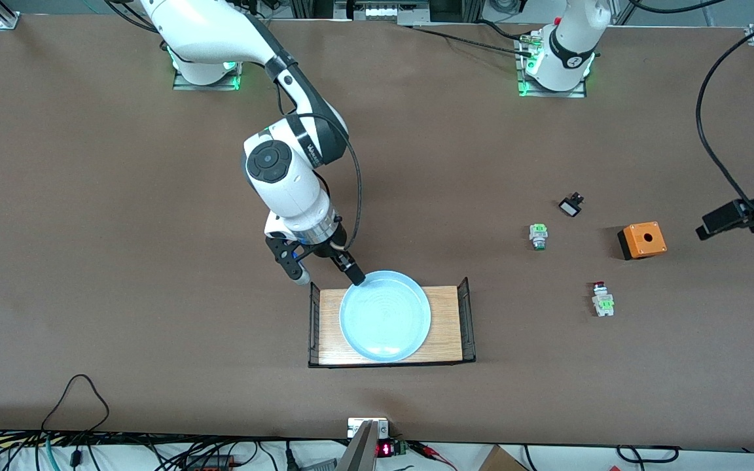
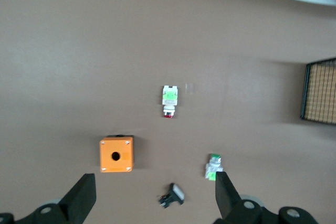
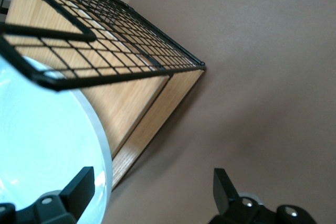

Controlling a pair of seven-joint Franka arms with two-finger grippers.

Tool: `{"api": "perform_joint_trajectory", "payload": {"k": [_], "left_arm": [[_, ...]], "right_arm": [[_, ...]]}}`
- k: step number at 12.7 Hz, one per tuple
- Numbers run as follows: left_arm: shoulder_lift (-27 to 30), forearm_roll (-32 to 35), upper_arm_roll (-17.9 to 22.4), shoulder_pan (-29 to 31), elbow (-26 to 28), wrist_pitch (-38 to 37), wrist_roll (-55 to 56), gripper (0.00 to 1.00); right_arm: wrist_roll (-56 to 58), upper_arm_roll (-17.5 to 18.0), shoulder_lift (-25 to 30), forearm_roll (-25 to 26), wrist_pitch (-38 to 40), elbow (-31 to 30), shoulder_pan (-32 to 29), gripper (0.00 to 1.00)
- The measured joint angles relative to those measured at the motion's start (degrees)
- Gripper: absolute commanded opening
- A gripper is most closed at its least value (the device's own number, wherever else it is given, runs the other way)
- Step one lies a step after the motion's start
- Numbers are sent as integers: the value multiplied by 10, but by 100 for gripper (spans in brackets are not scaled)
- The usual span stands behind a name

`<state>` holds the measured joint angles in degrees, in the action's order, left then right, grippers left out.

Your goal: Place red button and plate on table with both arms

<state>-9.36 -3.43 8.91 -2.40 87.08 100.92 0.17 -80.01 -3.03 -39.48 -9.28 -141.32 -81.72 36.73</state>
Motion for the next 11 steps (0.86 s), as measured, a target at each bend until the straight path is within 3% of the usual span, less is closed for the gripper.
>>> {"api": "perform_joint_trajectory", "payload": {"k": [2, 4, 6, 9, 11], "left_arm": [[21, 16, -50, 38, 0, -32, -22, 100], [40, 17, -63, 51, 0, -57, -35, 100], [61, 17, -66, 52, 0, -80, -44, 100], [91, 23, -73, 45, 11, -98, -47, 100], [103, 25, -75, 39, 26, -98, -47, 100]], "right_arm": [[0, -1, -2, 0, -3, 0, -1, 93], [-1, -1, -2, 0, -3, 0, 0, 58], [-1, -1, -3, 0, -3, 0, 0, 38], [-1, -1, -3, 0, -3, 2, 0, 21], [-2, -1, -3, 0, -3, 2, -1, 19]]}}
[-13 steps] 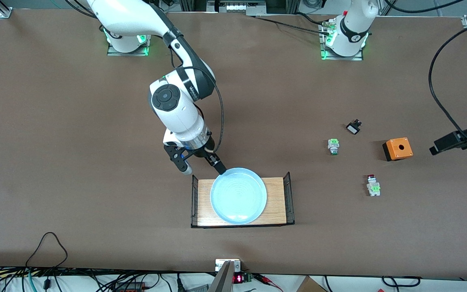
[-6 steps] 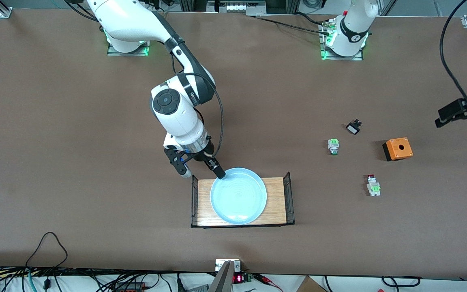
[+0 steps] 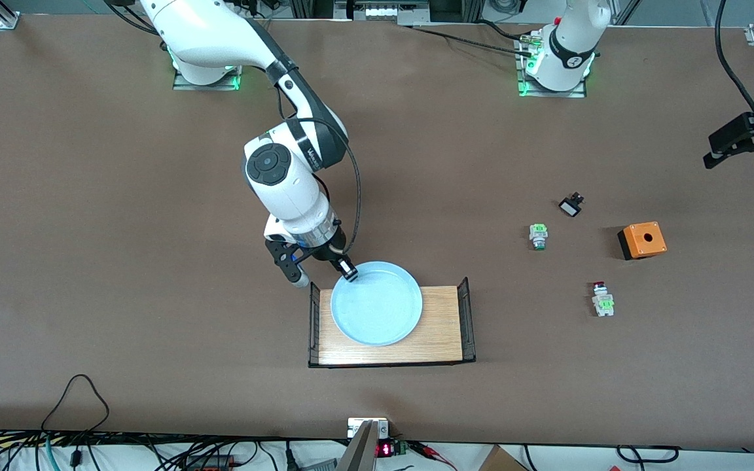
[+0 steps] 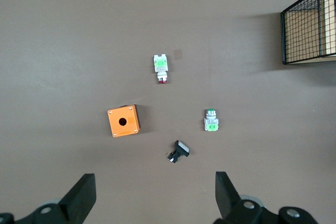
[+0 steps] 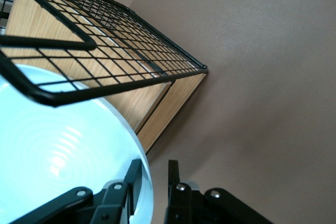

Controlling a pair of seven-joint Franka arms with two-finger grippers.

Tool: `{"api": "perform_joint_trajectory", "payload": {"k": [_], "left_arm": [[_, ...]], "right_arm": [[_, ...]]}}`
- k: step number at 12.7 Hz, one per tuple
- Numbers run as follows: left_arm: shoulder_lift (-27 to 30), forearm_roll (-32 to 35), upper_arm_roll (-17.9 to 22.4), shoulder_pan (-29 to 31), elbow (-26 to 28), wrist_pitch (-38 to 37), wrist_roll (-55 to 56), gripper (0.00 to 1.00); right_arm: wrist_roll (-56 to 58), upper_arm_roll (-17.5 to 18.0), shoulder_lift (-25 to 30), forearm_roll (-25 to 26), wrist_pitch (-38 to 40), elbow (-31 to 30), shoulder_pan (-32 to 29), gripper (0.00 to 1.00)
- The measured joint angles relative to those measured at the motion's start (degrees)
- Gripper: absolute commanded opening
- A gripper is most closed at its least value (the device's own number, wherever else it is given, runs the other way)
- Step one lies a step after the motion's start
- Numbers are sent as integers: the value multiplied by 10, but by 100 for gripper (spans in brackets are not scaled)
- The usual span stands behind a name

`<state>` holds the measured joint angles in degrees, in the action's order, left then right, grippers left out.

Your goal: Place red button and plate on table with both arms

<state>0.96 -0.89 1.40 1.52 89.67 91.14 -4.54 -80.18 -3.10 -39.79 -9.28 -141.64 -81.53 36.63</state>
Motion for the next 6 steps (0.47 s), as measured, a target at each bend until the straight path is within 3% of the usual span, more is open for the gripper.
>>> {"api": "perform_joint_trajectory", "payload": {"k": [6], "left_arm": [[39, 0, 0, -2, 73, 43, -2, 100]], "right_arm": [[0, 1, 1, 0, 0, 9, 2, 0]]}}
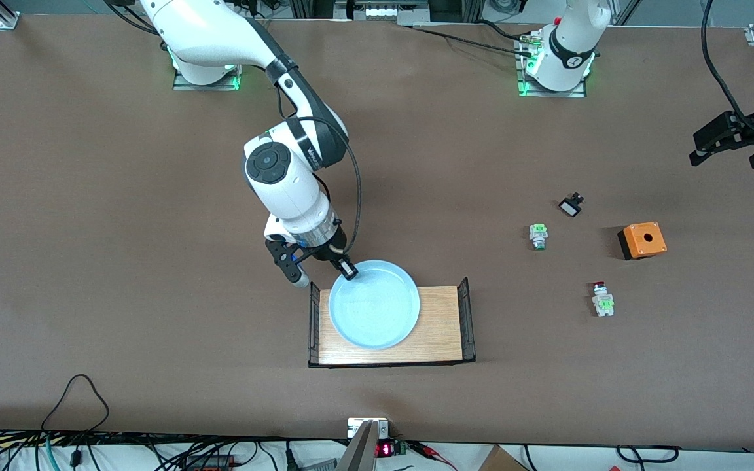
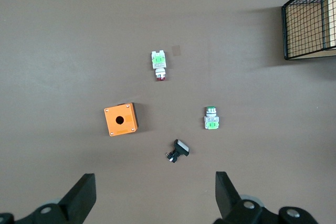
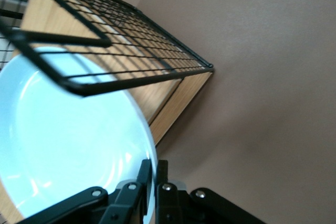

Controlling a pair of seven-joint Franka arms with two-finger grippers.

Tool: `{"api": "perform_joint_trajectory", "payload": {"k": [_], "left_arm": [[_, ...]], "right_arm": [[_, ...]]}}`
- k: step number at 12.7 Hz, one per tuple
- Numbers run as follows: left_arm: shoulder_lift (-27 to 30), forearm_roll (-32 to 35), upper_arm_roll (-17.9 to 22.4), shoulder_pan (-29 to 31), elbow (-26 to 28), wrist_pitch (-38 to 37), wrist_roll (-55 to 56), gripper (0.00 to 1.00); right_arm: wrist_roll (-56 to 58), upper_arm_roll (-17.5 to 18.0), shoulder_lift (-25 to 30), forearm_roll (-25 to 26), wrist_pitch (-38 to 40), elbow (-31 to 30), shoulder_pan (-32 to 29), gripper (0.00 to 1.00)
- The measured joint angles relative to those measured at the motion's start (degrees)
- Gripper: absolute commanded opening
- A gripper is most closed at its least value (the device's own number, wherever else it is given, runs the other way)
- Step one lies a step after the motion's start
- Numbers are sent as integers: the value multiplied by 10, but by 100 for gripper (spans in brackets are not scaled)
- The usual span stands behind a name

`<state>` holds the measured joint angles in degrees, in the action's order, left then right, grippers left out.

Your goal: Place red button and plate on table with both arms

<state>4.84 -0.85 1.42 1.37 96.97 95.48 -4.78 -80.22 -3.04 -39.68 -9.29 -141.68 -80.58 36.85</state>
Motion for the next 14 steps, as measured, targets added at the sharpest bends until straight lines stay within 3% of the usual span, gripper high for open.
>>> {"api": "perform_joint_trajectory", "payload": {"k": [6, 9, 14], "left_arm": [[6, 0, -12, 17, 5, -12, -10, 100], [1, 0, -21, 17, 1, -15, -11, 100], [-39, 0, -25, 10, -51, -30, -11, 100]], "right_arm": [[0, 1, 19, 0, 32, 14, 3, 0], [0, 1, 55, 0, 89, 17, 1, 0], [57, -1, 132, -2, 222, 18, -41, 0]]}}
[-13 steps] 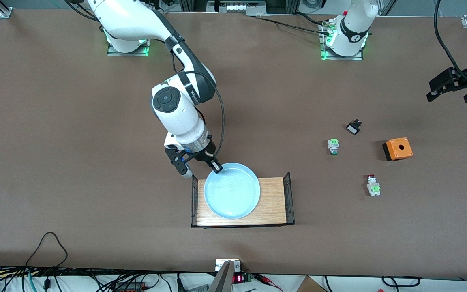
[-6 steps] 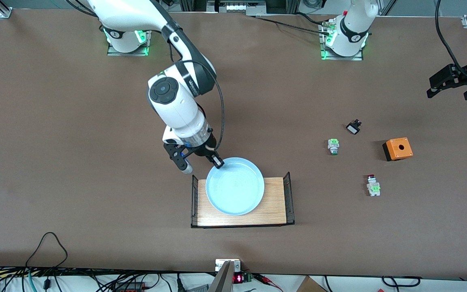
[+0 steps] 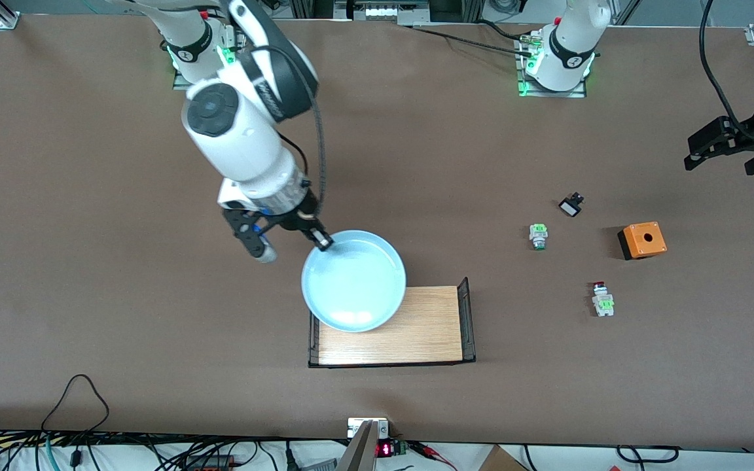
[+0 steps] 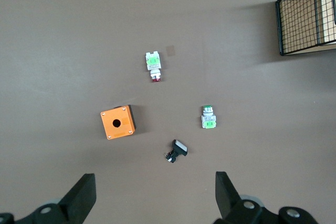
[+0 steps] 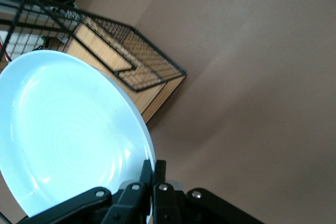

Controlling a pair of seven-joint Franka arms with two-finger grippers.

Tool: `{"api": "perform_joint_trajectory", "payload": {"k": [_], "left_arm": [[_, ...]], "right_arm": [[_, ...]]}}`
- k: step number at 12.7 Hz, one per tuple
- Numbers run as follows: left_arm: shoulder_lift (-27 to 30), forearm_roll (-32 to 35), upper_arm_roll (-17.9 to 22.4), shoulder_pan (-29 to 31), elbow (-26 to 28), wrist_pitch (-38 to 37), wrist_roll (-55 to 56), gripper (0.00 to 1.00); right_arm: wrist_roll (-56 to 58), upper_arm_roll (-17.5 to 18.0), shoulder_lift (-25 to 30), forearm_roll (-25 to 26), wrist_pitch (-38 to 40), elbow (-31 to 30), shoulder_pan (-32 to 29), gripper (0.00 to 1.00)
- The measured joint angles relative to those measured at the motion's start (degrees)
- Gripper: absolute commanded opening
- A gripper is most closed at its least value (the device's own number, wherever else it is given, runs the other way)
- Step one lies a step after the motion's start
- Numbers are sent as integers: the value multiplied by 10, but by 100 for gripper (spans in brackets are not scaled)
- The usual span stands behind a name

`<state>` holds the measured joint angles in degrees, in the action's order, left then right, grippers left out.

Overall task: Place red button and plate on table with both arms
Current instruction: 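Lift the plate off the tray and carry it with the right gripper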

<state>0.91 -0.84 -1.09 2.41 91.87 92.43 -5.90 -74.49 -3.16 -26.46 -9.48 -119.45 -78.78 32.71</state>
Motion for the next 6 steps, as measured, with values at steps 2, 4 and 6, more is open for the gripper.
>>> {"api": "perform_joint_trajectory", "payload": {"k": [2, 4, 6], "left_arm": [[-3, 0, 0, -5, -11, -21, 0, 100], [-3, 0, 0, -5, -15, -28, 0, 100], [-4, 0, 0, -5, -15, -28, 0, 100]], "right_arm": [[56, 0, 24, -6, 48, 0, -28, 0], [123, -2, 40, -8, 106, -1, -56, 0], [213, -3, 48, -9, 141, -4, -88, 0]]}}
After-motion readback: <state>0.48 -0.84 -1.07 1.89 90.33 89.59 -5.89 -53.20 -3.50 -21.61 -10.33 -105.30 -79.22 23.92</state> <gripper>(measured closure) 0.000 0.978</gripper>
